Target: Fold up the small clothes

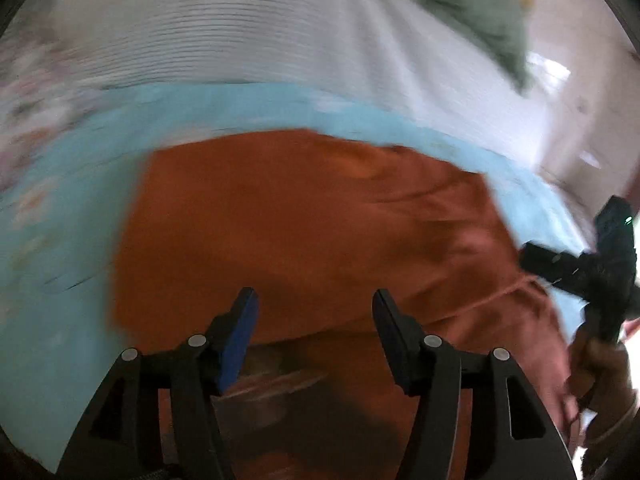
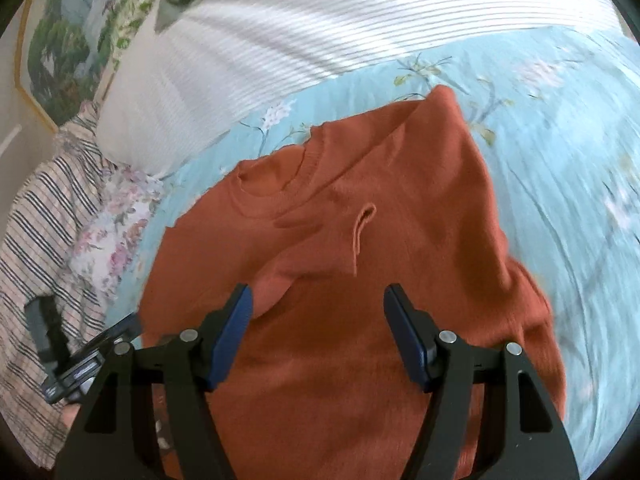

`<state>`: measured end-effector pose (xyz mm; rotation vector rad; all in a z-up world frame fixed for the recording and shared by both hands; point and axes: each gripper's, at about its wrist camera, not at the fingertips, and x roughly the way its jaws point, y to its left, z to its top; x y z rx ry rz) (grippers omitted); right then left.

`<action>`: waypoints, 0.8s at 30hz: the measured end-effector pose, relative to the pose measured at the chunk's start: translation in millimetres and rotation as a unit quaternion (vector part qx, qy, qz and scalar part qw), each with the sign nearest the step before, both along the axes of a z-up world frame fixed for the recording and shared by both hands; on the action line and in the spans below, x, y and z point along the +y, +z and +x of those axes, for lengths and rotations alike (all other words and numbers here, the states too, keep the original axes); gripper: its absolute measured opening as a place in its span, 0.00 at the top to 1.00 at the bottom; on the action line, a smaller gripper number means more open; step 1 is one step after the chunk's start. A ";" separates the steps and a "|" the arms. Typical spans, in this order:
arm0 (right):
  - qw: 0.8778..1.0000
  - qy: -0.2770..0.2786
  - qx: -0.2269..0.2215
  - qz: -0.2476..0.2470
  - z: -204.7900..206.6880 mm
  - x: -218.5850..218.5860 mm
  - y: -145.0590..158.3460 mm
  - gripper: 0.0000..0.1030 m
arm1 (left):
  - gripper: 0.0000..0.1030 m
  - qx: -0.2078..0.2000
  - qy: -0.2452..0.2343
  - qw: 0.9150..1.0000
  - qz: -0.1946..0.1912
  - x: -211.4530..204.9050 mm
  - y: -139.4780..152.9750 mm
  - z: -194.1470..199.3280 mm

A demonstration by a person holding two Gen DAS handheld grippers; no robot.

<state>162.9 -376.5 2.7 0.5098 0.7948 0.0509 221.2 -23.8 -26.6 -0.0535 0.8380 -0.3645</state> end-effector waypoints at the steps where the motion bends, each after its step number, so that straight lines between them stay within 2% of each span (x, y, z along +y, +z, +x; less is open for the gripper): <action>1: 1.000 0.004 0.004 -0.004 9.6 -0.7 -3.4 0.33 | 0.42 0.002 0.022 1.000 0.005 14.9 -3.2 -1.0; 4: 1.000 0.011 0.012 -0.005 30.4 -2.1 -15.0 0.33 | 0.42 0.023 0.093 0.995 0.004 64.8 -20.3 -2.2; 6: 1.000 0.020 0.017 0.006 40.2 -1.0 -23.5 0.39 | 0.42 0.046 0.115 0.992 0.000 83.0 -32.9 2.5; 8: 0.999 0.033 0.008 0.010 45.6 4.1 -24.0 0.78 | 0.42 0.055 0.121 0.991 -0.003 86.8 -41.4 7.7; 10: 0.999 0.047 -0.004 0.011 45.3 10.3 -15.4 0.93 | 0.42 0.058 0.115 0.992 0.002 83.4 -47.4 15.9; 13: 0.998 0.049 -0.038 0.019 34.1 10.6 11.7 0.96 | 0.42 0.058 0.111 0.992 0.024 70.4 -53.3 28.6; 18: 0.994 -0.013 -0.106 0.028 0.3 -27.3 67.6 0.97 | 0.42 0.047 0.118 0.991 0.033 65.2 -51.2 43.2; 20: 0.995 -0.026 -0.095 0.025 -0.8 -39.2 69.1 0.97 | 0.42 0.046 0.121 0.991 0.033 65.3 -51.1 44.5; 24: 0.999 -0.027 -0.026 -0.025 9.3 -33.4 44.8 0.96 | 0.42 0.042 0.123 0.991 0.036 65.0 -53.9 42.3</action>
